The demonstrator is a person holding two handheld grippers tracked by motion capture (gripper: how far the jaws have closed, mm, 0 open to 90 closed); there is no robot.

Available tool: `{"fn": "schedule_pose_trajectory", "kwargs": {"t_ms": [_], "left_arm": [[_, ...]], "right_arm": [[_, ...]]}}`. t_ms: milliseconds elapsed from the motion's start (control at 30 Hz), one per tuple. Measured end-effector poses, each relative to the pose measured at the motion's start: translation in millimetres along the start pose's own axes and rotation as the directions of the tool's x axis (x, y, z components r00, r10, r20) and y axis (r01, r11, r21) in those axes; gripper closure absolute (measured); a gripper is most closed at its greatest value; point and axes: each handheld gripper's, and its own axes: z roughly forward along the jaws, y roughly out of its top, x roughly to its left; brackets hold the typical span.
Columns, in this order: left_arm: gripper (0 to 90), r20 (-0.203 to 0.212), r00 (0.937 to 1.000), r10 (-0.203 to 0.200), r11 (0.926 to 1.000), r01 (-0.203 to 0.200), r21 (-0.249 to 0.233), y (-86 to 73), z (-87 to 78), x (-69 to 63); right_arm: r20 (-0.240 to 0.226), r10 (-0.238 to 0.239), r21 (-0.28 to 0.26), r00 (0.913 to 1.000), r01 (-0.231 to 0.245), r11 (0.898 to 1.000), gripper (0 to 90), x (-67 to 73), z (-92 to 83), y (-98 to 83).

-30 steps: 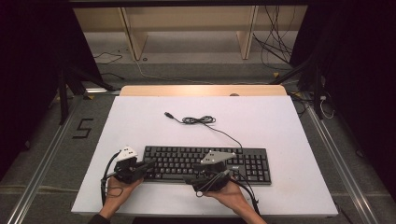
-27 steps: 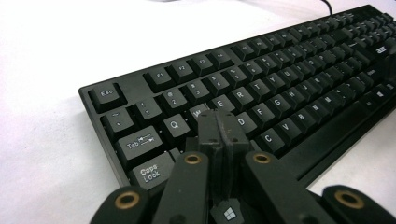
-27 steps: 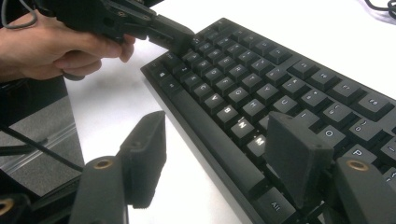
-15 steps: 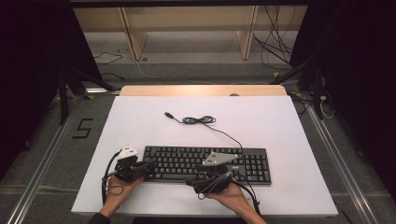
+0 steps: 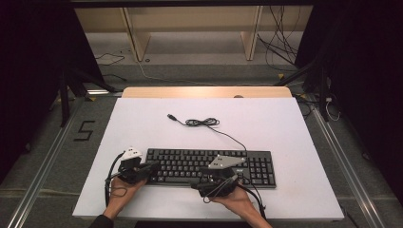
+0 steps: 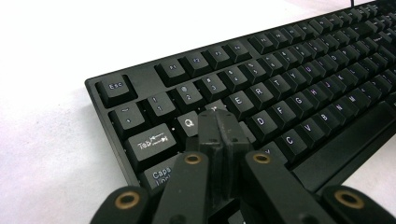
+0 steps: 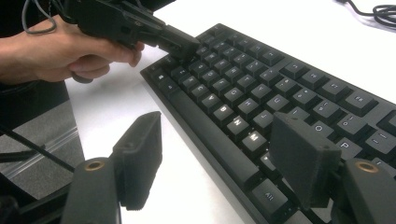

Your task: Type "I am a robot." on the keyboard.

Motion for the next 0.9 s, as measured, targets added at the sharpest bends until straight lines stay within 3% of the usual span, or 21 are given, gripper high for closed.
{"fn": "schedule_pose_trajectory", "kwargs": {"t_ms": [267,467,733,900], "left_arm": [[89.0,-0.009,1.0,0.002,0.9995,-0.001,0.031,0.2,2.4,-0.8],[89.0,-0.006,1.0,0.0,0.9997,0.0,0.024,0.2,1.9,-0.7],[81.7,0.009,0.9999,-0.015,0.9995,0.015,-0.028,2.8,-5.2,-2.7],[73.5,0.044,0.9988,-0.021,0.9975,0.024,-0.067,3.4,-11.5,-3.9]], "right_arm": [[0.003,0.0,0.0,1.0,0.0,1.0,35.6,-0.5,-1.4,-0.6],[0.007,-0.001,-0.002,1.0,0.001,1.0,35.6,-0.8,-1.4,-0.6],[0.02,0.013,-0.016,0.9997,-0.013,1.0,35.6,-5.4,-2.3,0.5],[0.035,0.027,-0.029,0.999,-0.026,0.999,36.9,-8.0,-2.2,1.9]]}}
